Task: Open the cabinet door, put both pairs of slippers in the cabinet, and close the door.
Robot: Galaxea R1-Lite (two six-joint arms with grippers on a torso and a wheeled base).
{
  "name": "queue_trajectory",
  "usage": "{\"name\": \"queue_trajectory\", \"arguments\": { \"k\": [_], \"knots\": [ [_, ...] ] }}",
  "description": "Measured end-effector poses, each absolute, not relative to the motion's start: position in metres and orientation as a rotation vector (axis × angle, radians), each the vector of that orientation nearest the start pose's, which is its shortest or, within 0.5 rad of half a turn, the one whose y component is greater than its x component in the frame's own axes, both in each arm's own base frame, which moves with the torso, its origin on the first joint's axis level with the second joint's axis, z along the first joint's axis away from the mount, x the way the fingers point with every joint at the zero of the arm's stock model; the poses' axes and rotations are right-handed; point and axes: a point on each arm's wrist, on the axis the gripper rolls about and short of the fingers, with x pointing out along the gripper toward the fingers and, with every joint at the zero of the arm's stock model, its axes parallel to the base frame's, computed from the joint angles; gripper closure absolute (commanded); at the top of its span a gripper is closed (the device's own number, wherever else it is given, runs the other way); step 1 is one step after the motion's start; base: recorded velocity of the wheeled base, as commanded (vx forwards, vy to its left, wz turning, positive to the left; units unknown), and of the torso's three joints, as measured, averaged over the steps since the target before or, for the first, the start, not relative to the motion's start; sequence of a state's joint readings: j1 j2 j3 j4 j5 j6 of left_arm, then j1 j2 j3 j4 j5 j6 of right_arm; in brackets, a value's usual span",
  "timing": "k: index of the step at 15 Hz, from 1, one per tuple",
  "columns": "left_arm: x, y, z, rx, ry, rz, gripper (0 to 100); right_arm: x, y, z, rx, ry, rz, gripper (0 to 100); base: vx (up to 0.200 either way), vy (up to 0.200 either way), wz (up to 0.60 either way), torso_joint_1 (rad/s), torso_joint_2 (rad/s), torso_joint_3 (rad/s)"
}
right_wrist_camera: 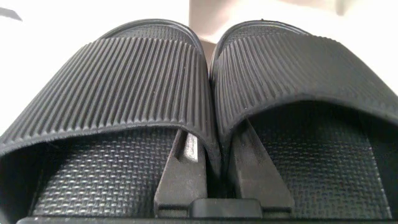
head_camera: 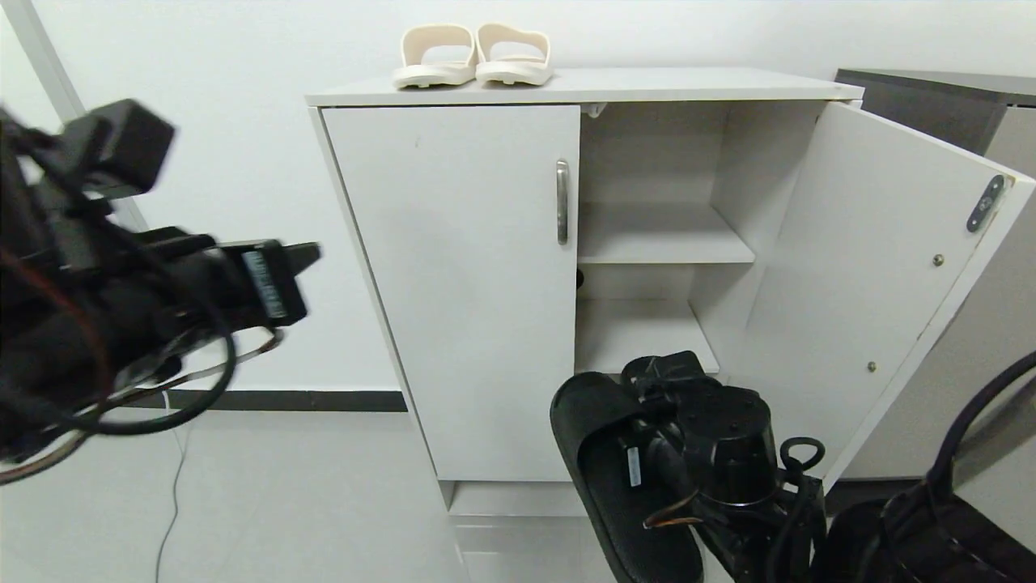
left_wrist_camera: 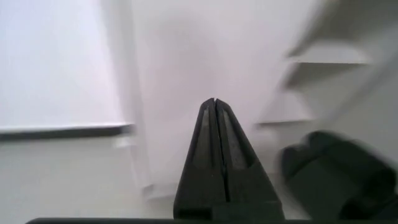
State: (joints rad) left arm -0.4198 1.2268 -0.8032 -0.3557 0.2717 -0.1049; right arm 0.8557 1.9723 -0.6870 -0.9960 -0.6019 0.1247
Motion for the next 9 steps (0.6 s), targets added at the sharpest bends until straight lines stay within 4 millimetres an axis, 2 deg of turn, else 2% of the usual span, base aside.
{"name": "queue_trajectory", "arguments": {
  "k": [2,4,6,9],
  "knots": [
    [0.133,-0.038,0.264,-0.070,0.050,0.012,100,0.237,0.242,0.099,-0.070,0.233,0.212,100,0.000,0.000,0.00,0.000,0.00,0.000],
    [0.085,-0.006,0.247,-0.068,0.015,0.208,100,0.241,0.241,0.096,-0.074,0.239,0.202,100,0.000,0.000,0.00,0.000,0.00,0.000],
    [0.047,0.006,0.223,-0.061,-0.008,0.322,100,0.242,0.241,0.095,-0.074,0.239,0.199,100,0.000,0.000,0.00,0.000,0.00,0.000],
    [0.008,0.007,0.172,-0.043,-0.002,0.328,100,0.242,0.241,0.095,-0.070,0.238,0.197,100,0.000,0.000,0.00,0.000,0.00,0.000]
  ]
}}
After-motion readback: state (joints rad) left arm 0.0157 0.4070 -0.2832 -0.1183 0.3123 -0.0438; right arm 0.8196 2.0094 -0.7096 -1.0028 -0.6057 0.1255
